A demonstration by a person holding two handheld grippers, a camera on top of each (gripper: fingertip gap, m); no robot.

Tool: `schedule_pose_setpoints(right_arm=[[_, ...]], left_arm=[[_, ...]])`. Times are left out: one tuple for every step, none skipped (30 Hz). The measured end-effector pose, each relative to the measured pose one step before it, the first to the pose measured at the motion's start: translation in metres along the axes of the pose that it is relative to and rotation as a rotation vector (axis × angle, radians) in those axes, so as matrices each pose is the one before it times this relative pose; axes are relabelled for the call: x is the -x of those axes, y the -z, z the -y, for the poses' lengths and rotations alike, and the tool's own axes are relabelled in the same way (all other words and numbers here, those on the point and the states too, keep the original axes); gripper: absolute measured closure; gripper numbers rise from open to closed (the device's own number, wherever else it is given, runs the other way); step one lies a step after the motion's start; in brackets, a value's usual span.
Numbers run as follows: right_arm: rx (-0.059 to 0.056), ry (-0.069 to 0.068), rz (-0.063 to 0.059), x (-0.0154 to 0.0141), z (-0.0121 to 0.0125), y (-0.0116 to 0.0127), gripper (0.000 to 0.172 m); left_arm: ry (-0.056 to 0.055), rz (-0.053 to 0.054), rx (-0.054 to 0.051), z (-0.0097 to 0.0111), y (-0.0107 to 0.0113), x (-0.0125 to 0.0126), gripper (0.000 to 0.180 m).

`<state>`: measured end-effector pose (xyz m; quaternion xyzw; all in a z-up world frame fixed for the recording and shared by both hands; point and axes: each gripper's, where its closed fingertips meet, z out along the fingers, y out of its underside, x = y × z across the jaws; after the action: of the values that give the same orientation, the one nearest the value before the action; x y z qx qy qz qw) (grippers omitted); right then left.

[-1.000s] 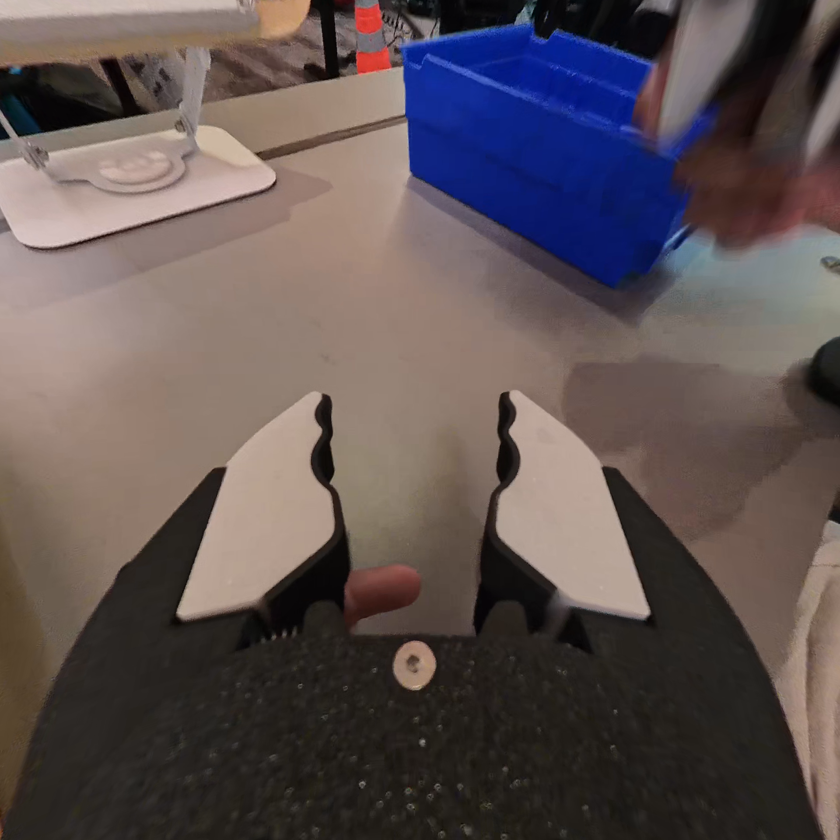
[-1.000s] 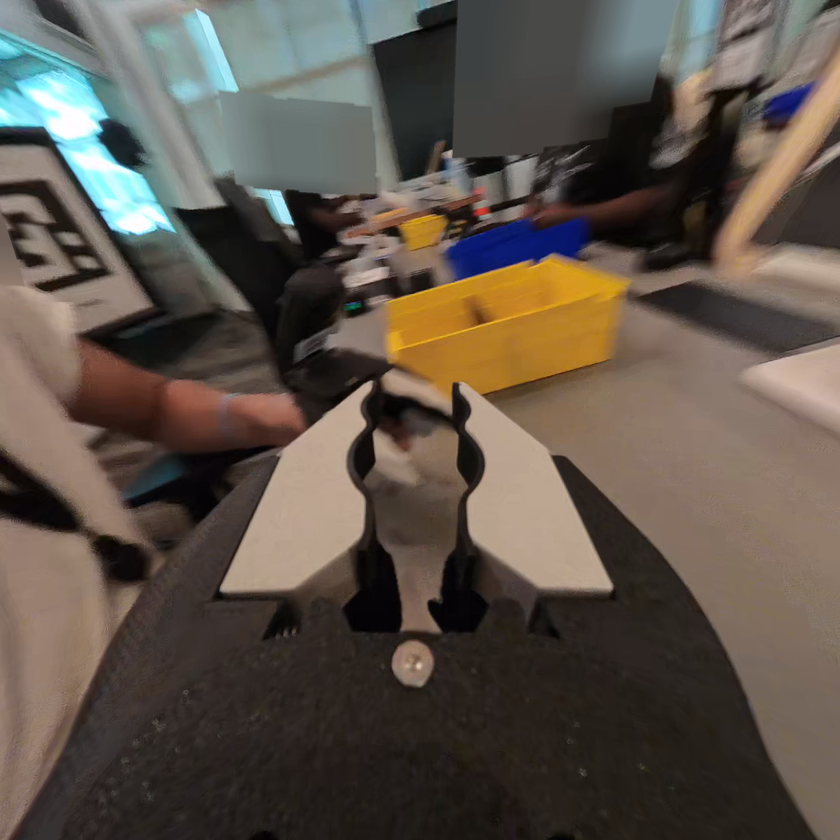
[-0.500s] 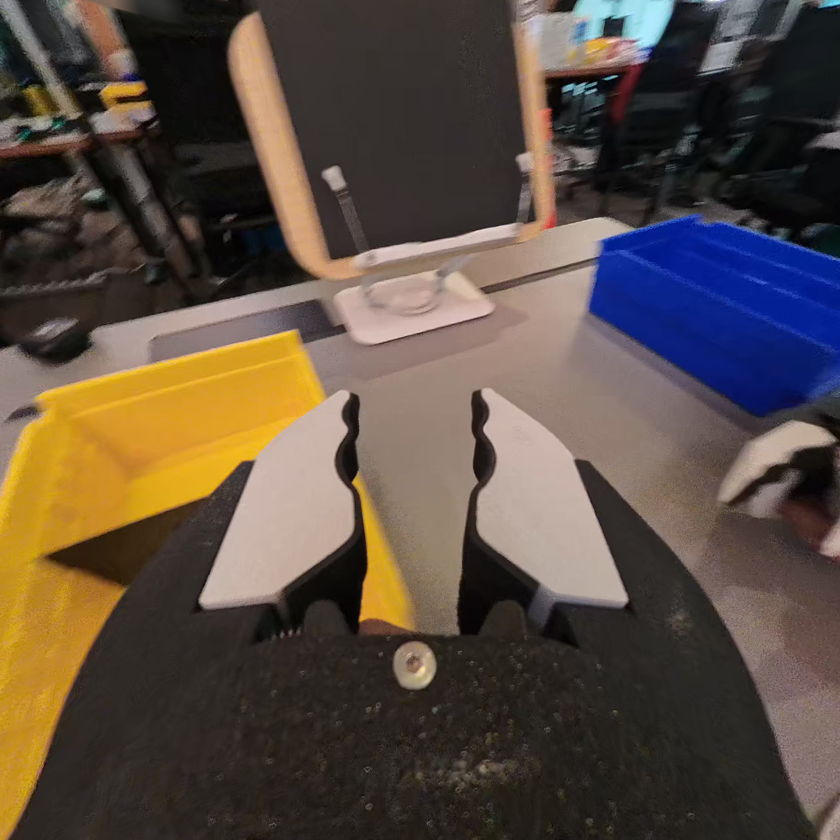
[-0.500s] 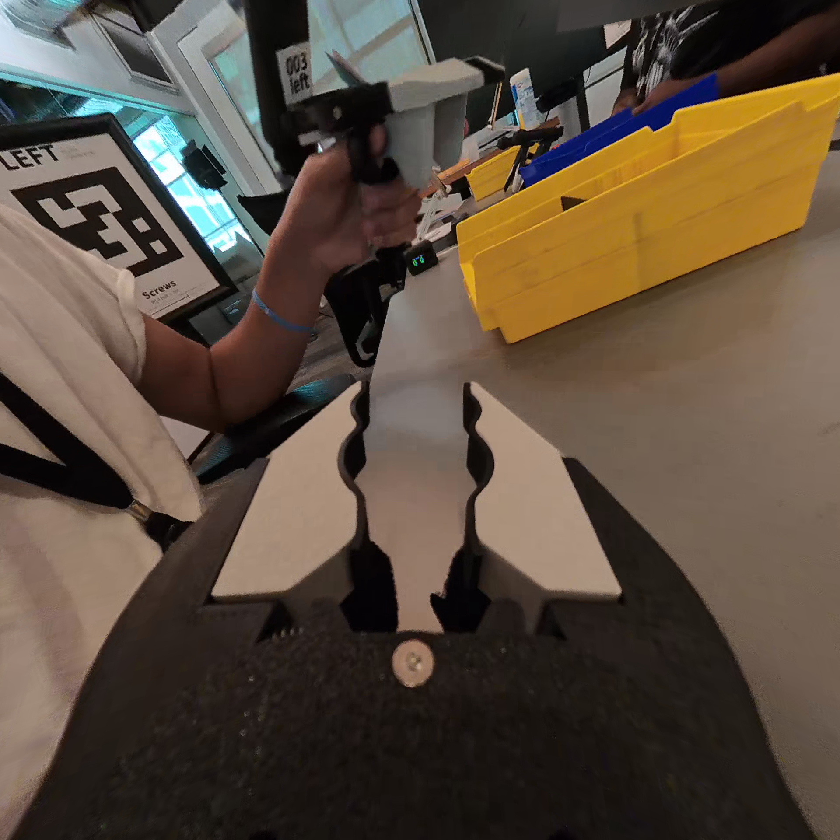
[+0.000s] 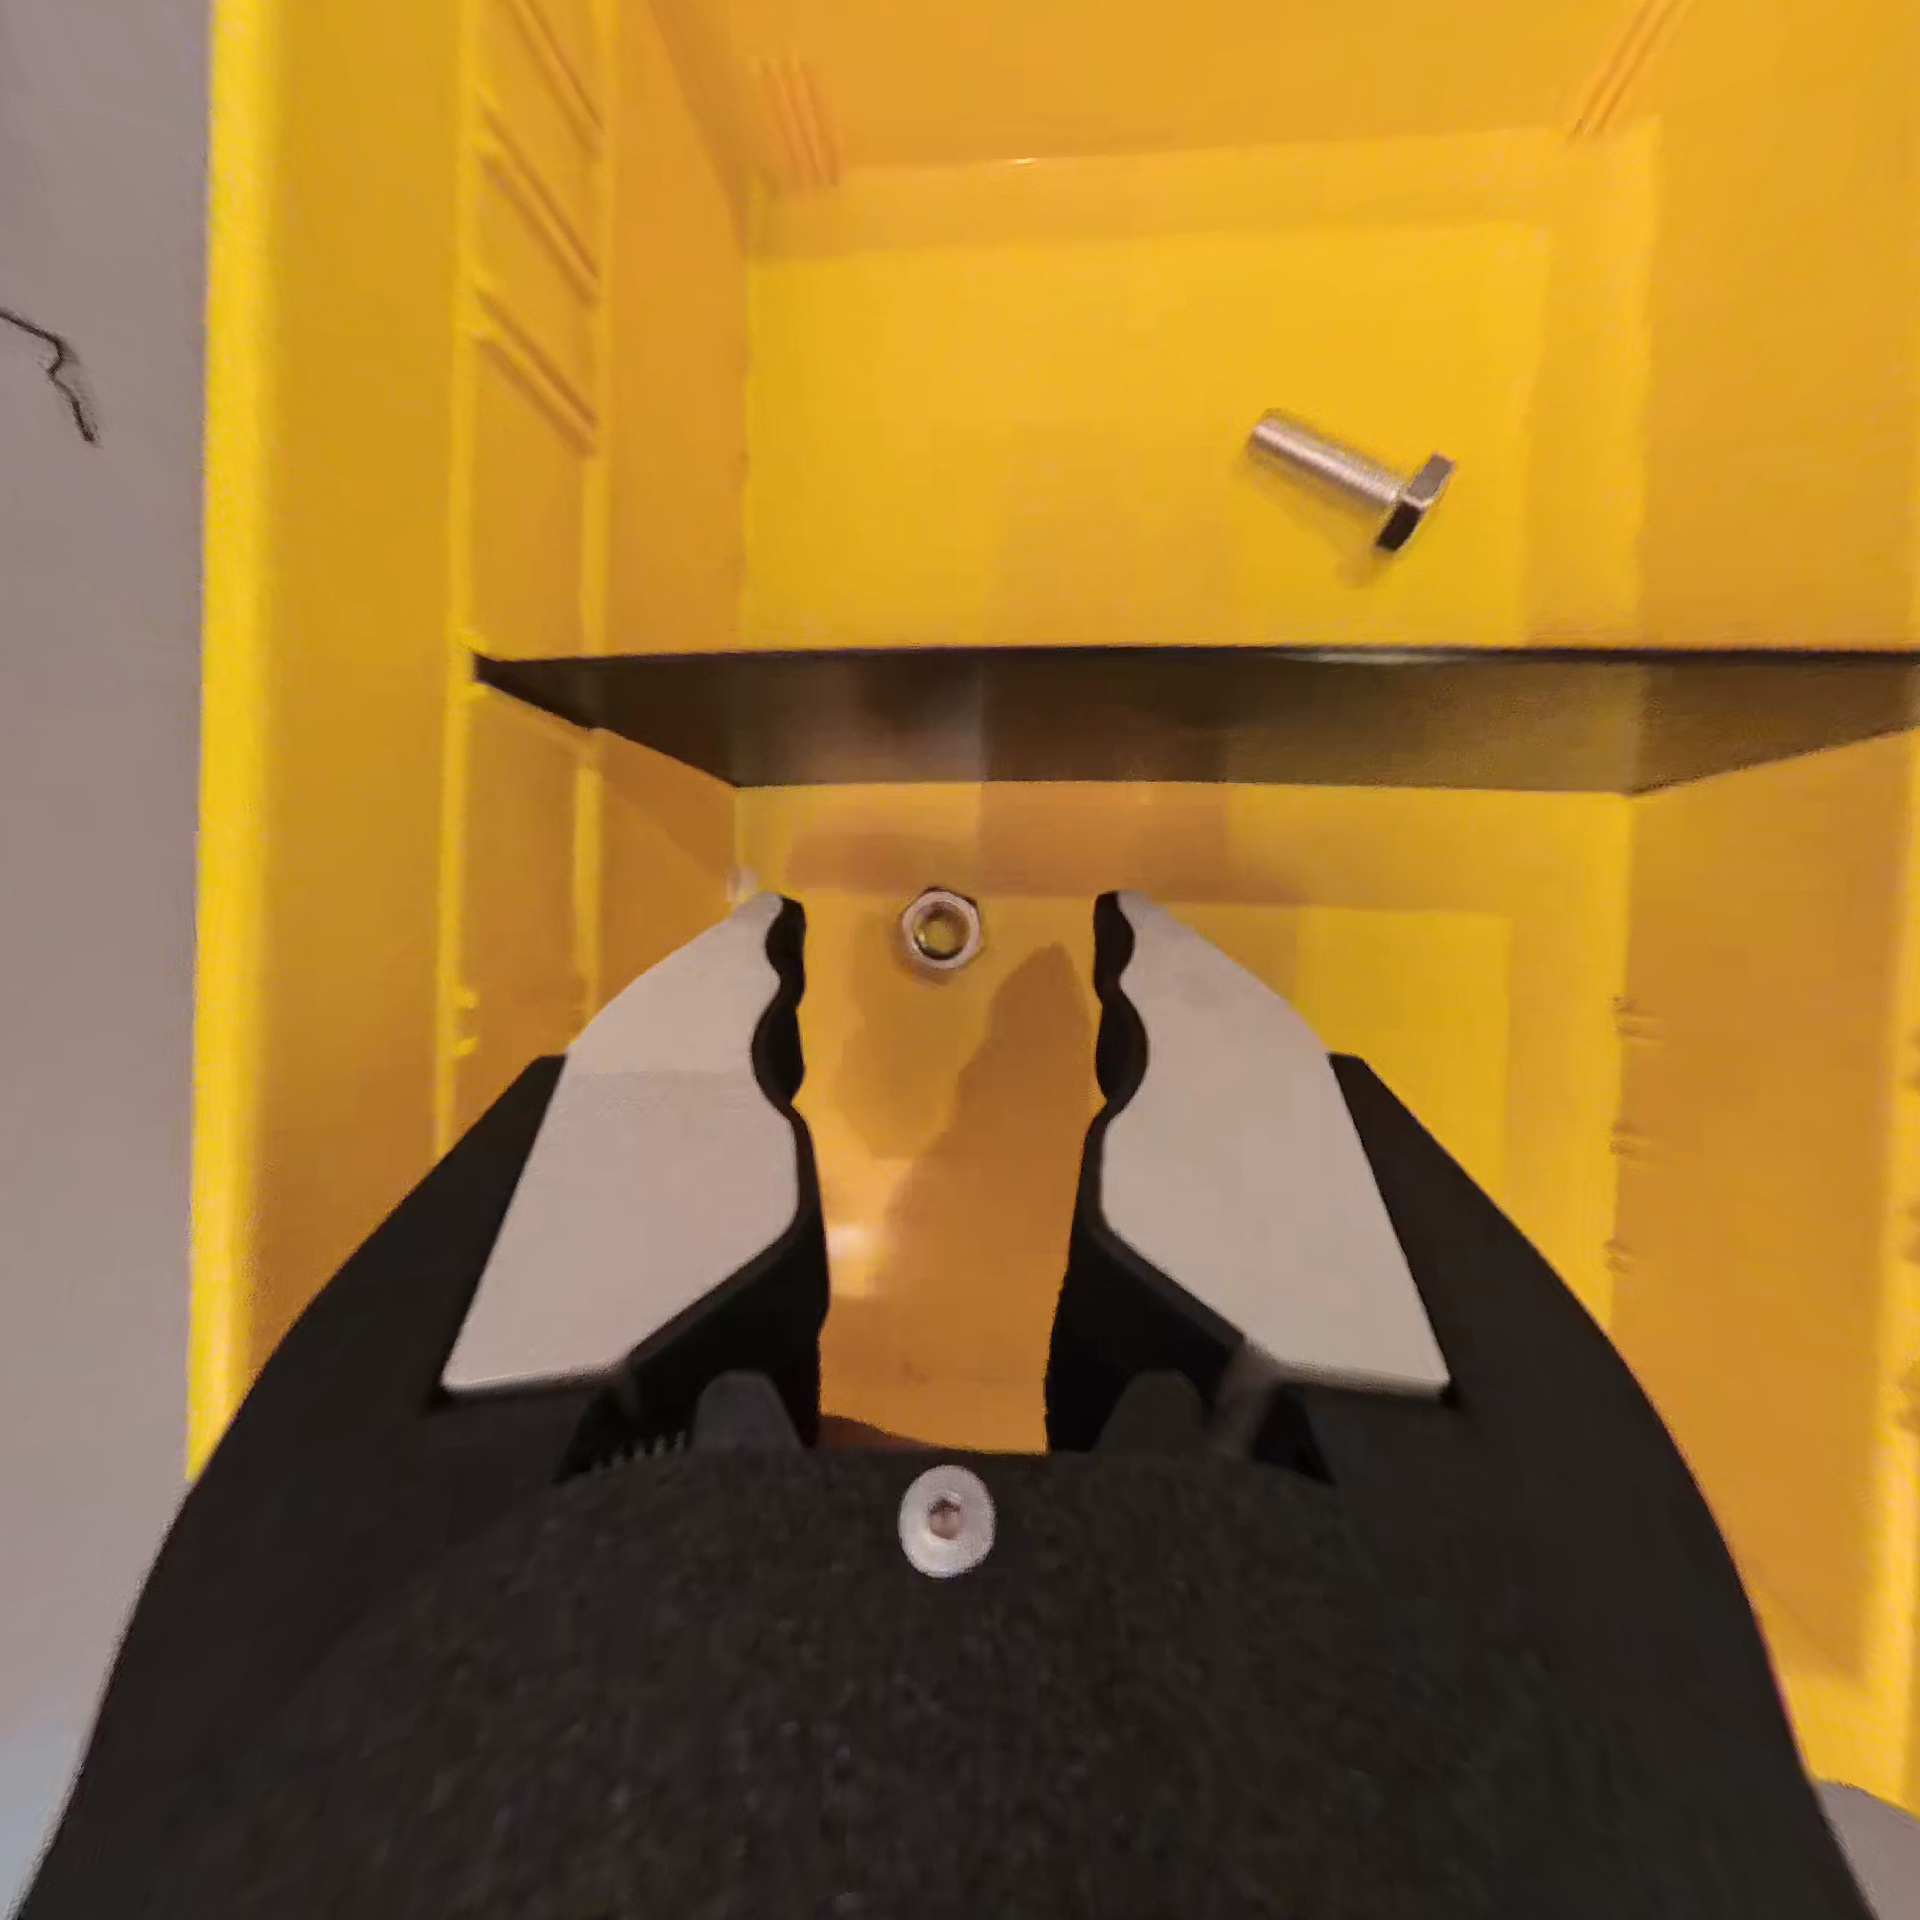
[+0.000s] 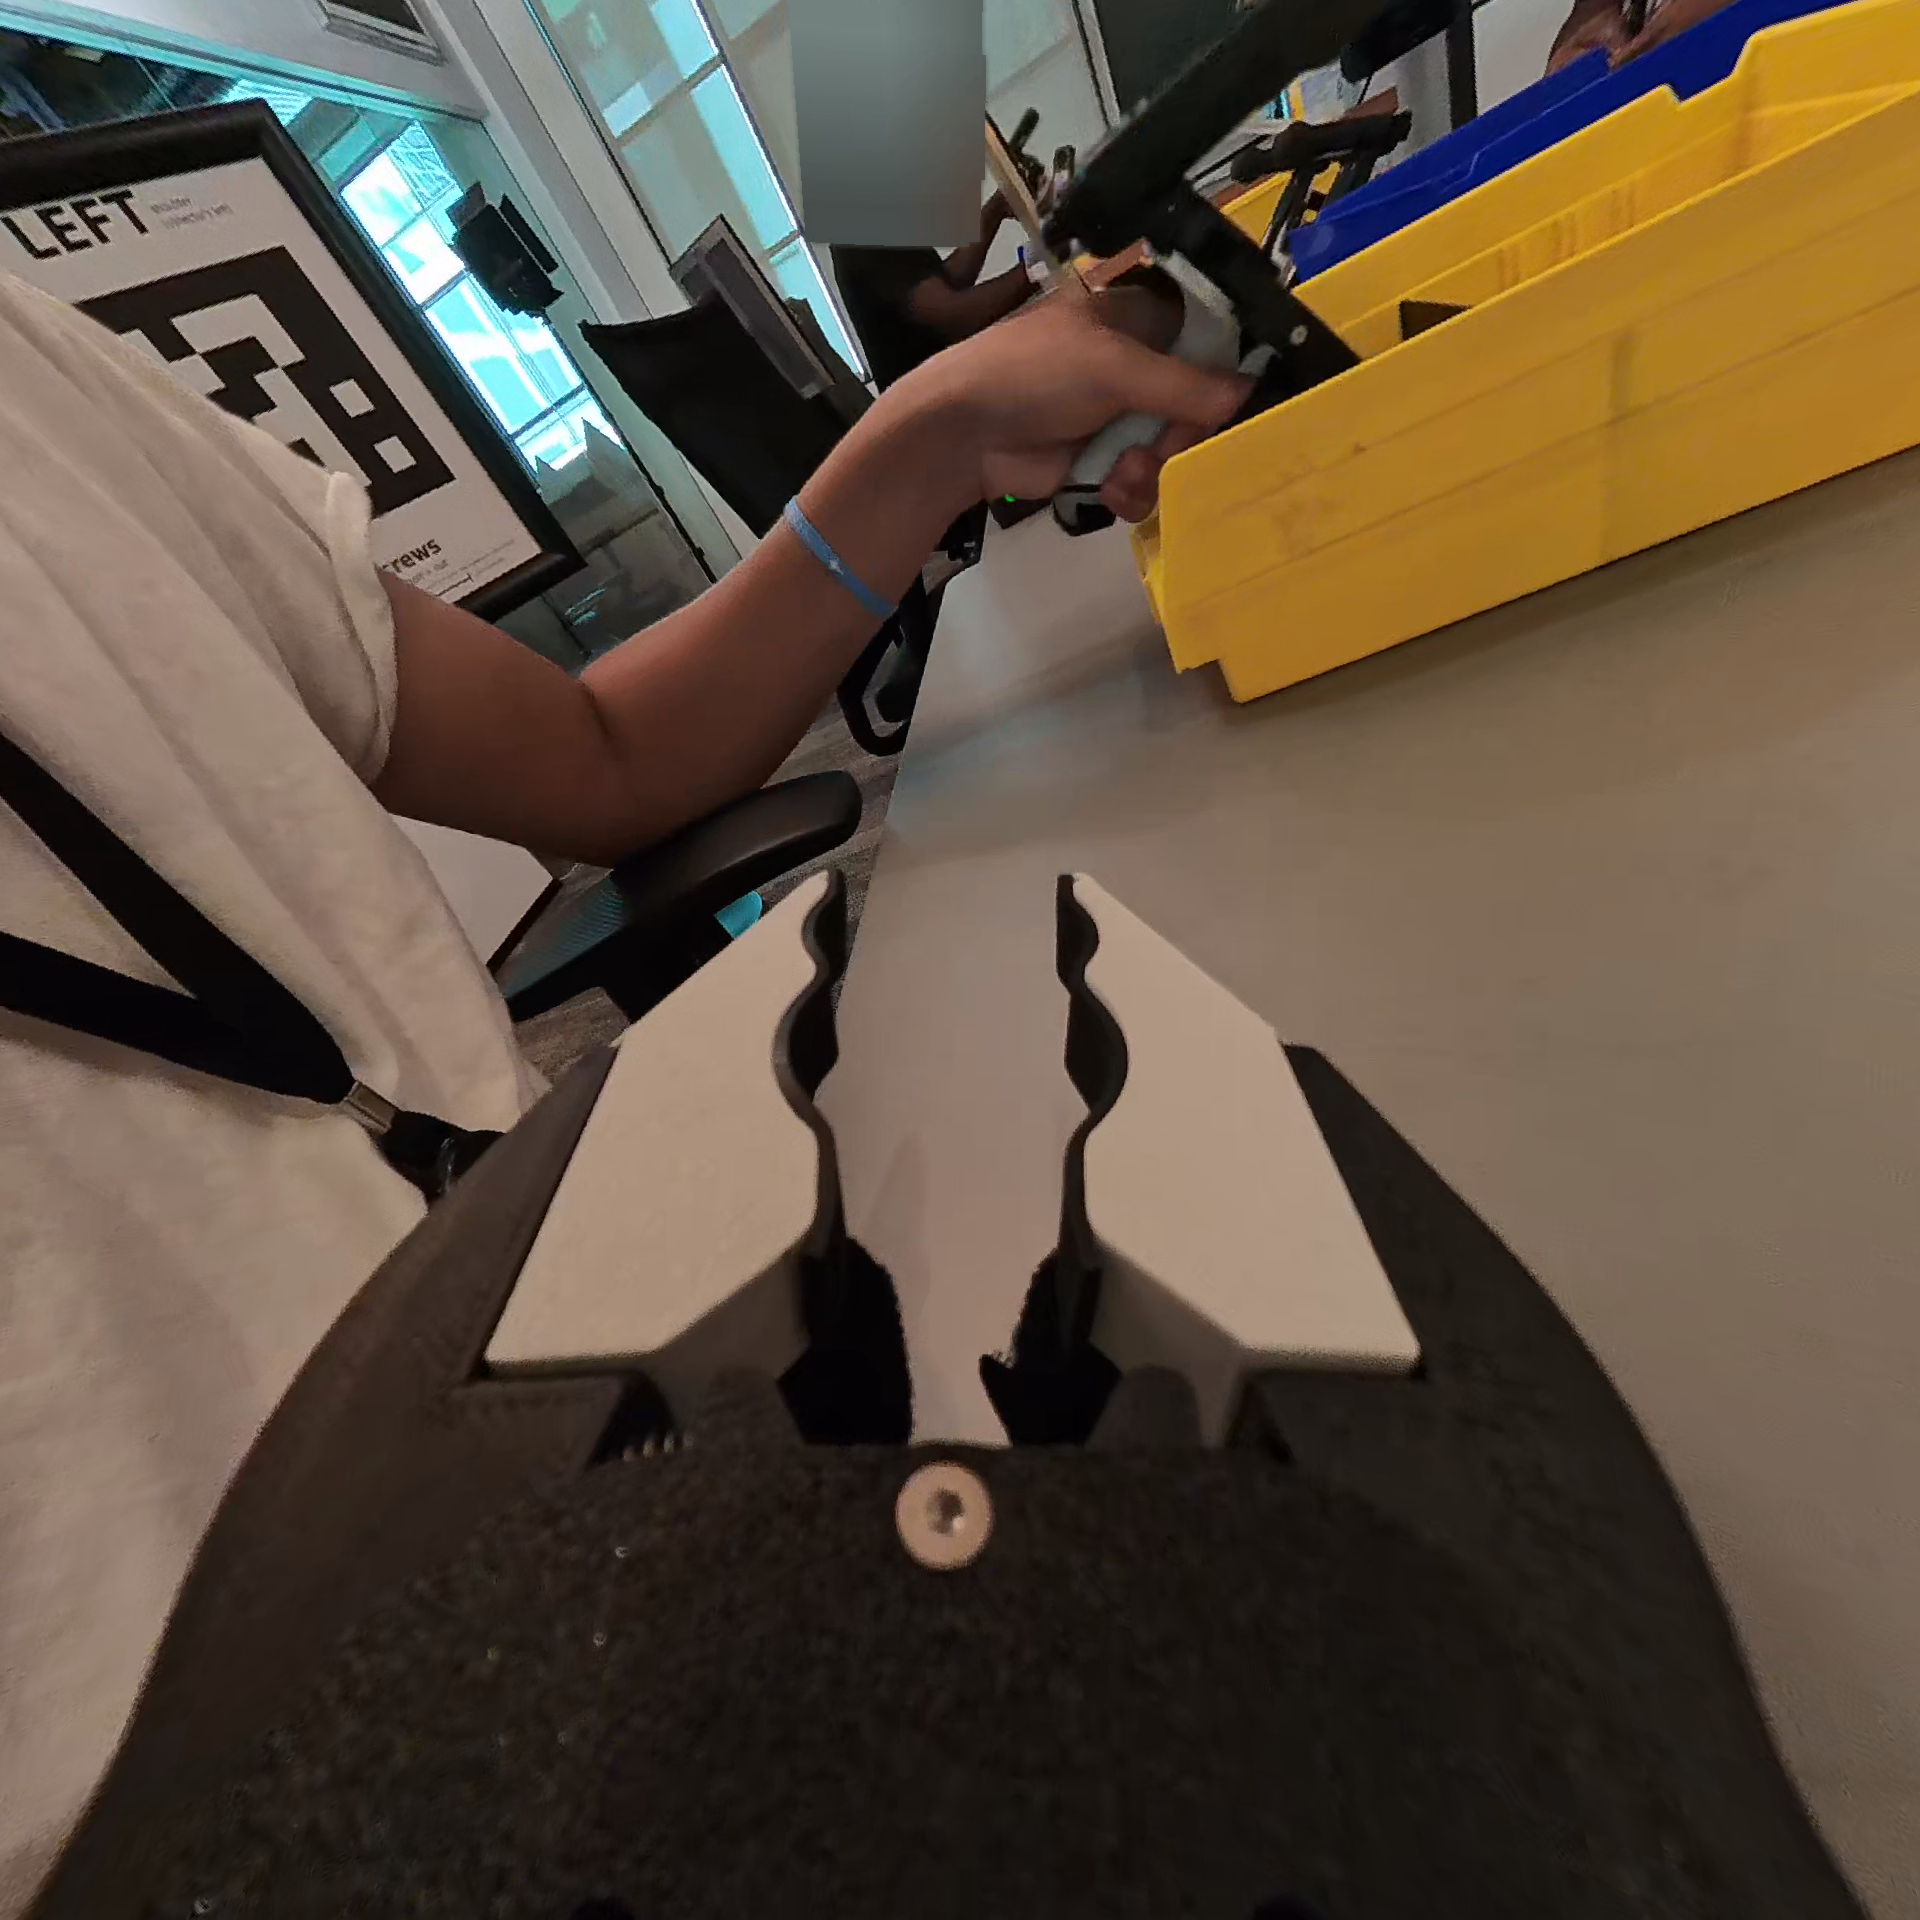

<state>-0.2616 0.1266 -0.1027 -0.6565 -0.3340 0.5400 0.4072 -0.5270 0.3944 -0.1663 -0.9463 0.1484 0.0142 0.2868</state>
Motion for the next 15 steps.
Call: schedule_pose_setpoints(right_arm=[[-0.0045, -0.0086, 0.0017, -0.00049, 0.00103, 0.00106, 0.132], [-0.0115, -0.0151, 0.0039, -0.00025, 0.00201, 0.00139, 0.132], [-0.014, -0.0226, 0.0061, 0.00011, 0.00244, 0.00144, 0.132], [-0.0108, -0.0257, 0.0064, -0.00027, 0.00189, 0.00145, 0.132], [-0.0112, -0.0296, 0.0074, 0.00003, 0.00202, 0.00142, 0.132], [-0.0106, -0.0275, 0.0082, 0.00026, 0.00215, 0.0013, 0.132], [-0.0113, -0.0222, 0.0094, 0.0007, 0.0023, 0.00117, 0.132], [-0.0113, -0.0161, 0.0069, 0.00078, 0.00239, 0.00088, 0.132], [-0.0088, -0.0057, 0.0048, 0.00067, 0.00191, 0.00058, 0.132], [-0.0044, 0.0025, 0.0035, 0.00084, 0.001, 0.00033, 0.132], [0.0032, 0.0074, -0.0001, 0.00037, -0.00048, -0.00006, 0.132], [0.0088, 0.009, -0.0023, 0.00012, -0.00141, -0.00033, 0.132], [0.008, 0.0074, 0.0005, 0.00065, -0.00142, -0.00047, 0.132], [0.0044, 0.0052, 0.0051, 0.00131, -0.00092, -0.00065, 0.132], [0.0025, 0.0019, 0.008, 0.00173, -0.00063, -0.00081, 0.132]], left_arm=[[0.0169, -0.0038, 0.0073, 0.00134, -0.00182, 0.00132, 0.129], [0.0163, -0.0073, 0.0035, 0.00131, -0.00119, 0.00066, 0.131], [0.0097, -0.008, 0.0117, -0.00023, -0.00134, 0.00021, 0.132], [0.0021, -0.0028, 0.0208, -0.00173, -0.0019, 0.00081, 0.132], [0.0007, 0.003, 0.0194, -0.00174, -0.00205, 0.0016, 0.132], [0.0015, -0.0003, 0.0151, -0.00153, -0.00214, 0.0013, 0.132], [0.0014, -0.0075, 0.0172, -0.00192, -0.00198, 0.00013, 0.132], [0.0037, -0.0133, 0.0172, -0.00164, -0.00129, -0.00064, 0.132], [0.0019, -0.0124, 0.0116, -0.00118, -0.00061, -0.00063, 0.133], [-0.0021, -0.0004, 0.0111, -0.00166, -0.00057, 0.00087, 0.136], [-0.0049, 0.0057, 0.0151, -0.0024, -0.00091, 0.00124, 0.14], [-0.0061, 0.0015, 0.0163, -0.00229, -0.00112, -0.00008, 0.14], [-0.0066, 0.0028, 0.012, -0.00118, -0.00109, -0.00029, 0.141], [-0.0089, 0.0077, 0.0096, -0.00076, -0.00105, 0.0002, 0.142], [-0.0107, 0.0072, 0.0129, -0.00114, -0.00121, -0.00002, 0.144]])
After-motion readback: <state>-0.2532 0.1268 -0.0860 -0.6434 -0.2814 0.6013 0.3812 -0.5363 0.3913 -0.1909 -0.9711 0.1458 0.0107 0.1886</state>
